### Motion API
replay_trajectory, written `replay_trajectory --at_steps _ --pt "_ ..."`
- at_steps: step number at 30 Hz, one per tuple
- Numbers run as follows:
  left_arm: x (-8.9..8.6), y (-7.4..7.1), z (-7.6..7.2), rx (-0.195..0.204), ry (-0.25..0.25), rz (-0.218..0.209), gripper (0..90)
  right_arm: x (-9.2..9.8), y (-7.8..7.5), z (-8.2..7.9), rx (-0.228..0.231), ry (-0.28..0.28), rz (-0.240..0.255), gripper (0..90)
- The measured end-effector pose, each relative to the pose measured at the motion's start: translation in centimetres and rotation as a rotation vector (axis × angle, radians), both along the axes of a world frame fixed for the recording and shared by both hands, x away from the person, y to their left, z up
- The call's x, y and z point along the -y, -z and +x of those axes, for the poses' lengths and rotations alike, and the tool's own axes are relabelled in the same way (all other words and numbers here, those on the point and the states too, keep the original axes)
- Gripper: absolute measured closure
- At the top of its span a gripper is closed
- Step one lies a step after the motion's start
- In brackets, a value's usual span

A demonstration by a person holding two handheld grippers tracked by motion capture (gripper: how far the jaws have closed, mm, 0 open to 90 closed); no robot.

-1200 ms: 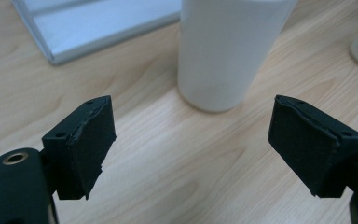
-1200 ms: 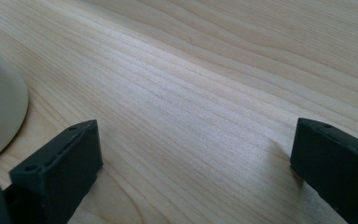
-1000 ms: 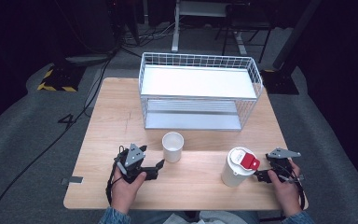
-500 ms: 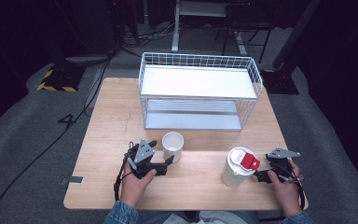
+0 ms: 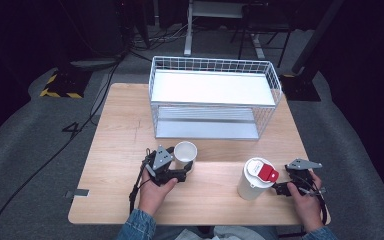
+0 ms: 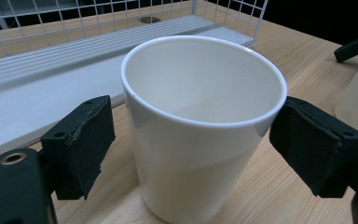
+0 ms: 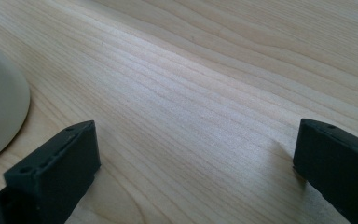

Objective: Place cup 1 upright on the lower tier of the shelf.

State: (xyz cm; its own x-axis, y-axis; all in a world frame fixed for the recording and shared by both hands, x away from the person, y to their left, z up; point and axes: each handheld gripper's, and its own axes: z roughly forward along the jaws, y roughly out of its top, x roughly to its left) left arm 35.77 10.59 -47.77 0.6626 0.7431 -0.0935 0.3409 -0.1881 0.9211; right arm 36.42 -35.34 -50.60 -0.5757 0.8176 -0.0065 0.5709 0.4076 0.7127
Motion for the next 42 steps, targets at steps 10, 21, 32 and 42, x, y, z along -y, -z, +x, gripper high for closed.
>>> replay_trajectory --at_steps 10,21,32,42 --pt "1.2 0.7 0.8 0.002 -0.005 0.007 15.1 0.0 0.0 0.0 0.000 0.000 -0.001 0.4" --pt "1.7 0.9 0.8 0.011 -0.010 0.038 21.1 0.0 0.0 0.0 0.000 0.000 0.001 0.4" --pt "1.9 0.2 0.7 0.022 -0.012 0.020 21.2 0.0 0.0 0.0 0.000 0.000 0.000 0.5" --pt "2.6 -1.7 1.5 0.038 -0.009 0.017 21.1 0.0 0.0 0.0 0.000 0.000 0.001 0.4"
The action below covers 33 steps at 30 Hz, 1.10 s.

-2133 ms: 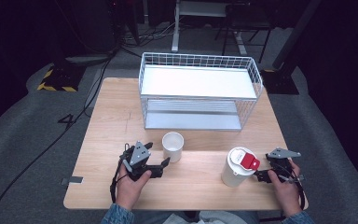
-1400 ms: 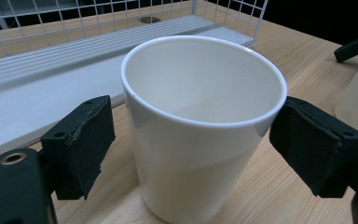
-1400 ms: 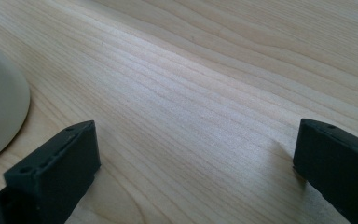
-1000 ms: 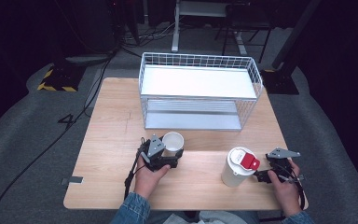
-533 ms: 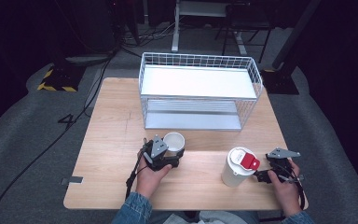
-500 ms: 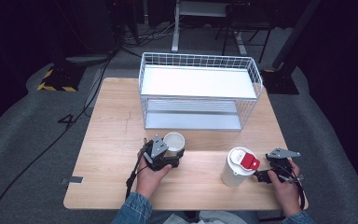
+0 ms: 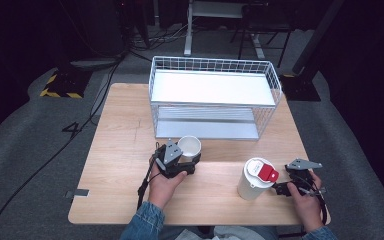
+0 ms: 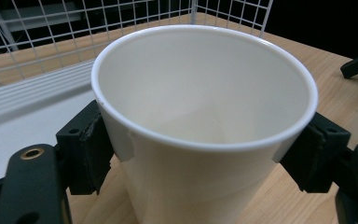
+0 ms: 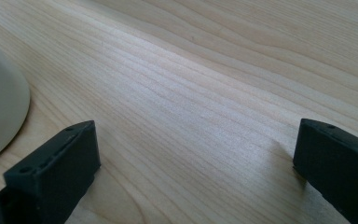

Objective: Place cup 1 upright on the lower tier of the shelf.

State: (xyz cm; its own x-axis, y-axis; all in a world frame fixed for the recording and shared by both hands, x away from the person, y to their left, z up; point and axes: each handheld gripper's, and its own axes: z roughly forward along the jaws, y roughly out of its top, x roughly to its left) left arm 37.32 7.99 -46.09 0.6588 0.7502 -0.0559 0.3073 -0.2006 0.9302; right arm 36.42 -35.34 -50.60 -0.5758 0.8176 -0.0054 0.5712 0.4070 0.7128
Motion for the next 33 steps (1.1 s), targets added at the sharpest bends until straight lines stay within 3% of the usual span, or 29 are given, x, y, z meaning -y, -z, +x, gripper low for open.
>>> replay_trajectory --at_steps 8,14,17,24,29,33 --pt "1.0 -1.7 1.1 0.022 0.009 0.012 21.1 0.0 0.0 0.0 0.000 0.000 -0.001 0.4" --pt "1.7 -2.2 1.7 0.013 0.010 0.003 21.1 0.0 0.0 0.0 0.000 0.000 -0.002 0.4" --pt "2.1 -2.4 2.2 0.000 0.004 0.022 21.1 0.0 0.0 0.0 0.000 0.000 -0.001 0.4" --pt "3.0 -2.3 3.7 -0.006 -0.051 0.031 21.1 0.0 0.0 0.0 0.000 0.000 -0.002 0.4" --pt "3.4 -2.4 4.3 0.006 -0.059 0.012 21.1 0.0 0.0 0.0 0.001 0.000 -0.002 0.4" --pt "3.5 -2.3 5.0 0.007 -0.081 -0.034 21.1 0.0 0.0 0.0 0.001 -0.001 -0.002 0.4"
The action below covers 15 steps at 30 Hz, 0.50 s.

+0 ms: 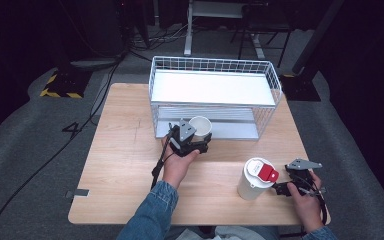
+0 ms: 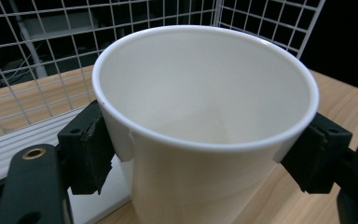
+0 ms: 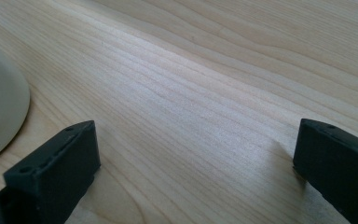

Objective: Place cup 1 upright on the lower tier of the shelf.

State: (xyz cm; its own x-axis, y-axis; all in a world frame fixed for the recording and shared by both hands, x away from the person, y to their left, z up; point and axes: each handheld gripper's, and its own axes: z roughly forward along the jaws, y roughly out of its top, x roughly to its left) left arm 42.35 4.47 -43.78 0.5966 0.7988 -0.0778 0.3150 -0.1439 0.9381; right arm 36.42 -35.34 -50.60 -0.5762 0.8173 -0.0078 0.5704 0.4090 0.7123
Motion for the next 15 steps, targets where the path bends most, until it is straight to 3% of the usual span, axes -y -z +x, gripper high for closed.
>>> replay_trajectory --at_steps 5,9,15 --pt "0.3 0.0 1.4 -0.006 -0.015 0.020 21.1 0.0 0.0 0.0 0.000 0.000 0.000 0.4" --pt "0.4 0.2 2.1 0.001 -0.030 -0.004 21.1 0.0 0.0 0.0 0.000 0.000 0.000 0.3" --pt "0.7 0.4 3.8 0.004 -0.053 0.011 21.1 0.0 0.0 0.0 0.000 0.000 0.001 0.4"
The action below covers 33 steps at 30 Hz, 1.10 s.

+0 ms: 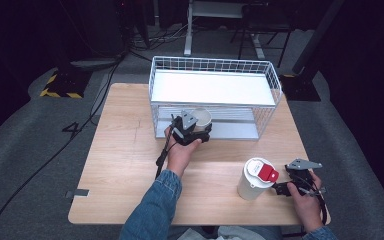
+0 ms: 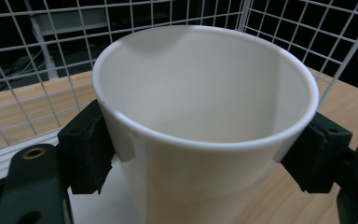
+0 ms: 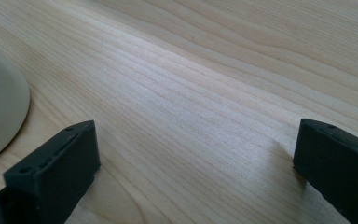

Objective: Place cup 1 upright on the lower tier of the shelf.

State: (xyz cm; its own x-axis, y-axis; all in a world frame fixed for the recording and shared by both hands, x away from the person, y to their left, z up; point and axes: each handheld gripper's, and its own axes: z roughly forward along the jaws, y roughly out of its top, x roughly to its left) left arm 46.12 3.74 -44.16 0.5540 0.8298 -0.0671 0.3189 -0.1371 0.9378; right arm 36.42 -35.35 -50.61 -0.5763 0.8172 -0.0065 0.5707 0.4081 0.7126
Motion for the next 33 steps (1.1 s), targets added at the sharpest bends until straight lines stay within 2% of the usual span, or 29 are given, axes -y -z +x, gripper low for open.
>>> replay_trajectory --at_steps 5,10,22,25,29,33 --pt "0.3 0.1 0.9 0.008 -0.019 -0.002 21.1 0.0 0.0 0.0 0.000 0.000 0.000 0.4" --pt "0.4 0.7 1.9 0.004 -0.038 -0.040 21.1 0.0 0.0 0.0 0.000 0.000 -0.001 0.4" --pt "1.2 1.9 2.9 0.013 -0.078 0.001 21.0 0.0 0.0 0.0 0.000 0.000 -0.001 0.4" --pt "1.3 2.1 3.2 0.010 -0.088 -0.003 21.1 0.0 0.0 0.0 0.000 0.001 -0.001 0.3" --pt "1.6 2.3 3.4 0.032 -0.105 -0.008 21.0 0.0 0.0 0.0 0.001 -0.002 -0.002 0.3" --pt "1.8 2.4 3.3 0.015 -0.098 -0.013 20.9 0.0 0.0 0.0 0.000 -0.006 -0.001 0.3"
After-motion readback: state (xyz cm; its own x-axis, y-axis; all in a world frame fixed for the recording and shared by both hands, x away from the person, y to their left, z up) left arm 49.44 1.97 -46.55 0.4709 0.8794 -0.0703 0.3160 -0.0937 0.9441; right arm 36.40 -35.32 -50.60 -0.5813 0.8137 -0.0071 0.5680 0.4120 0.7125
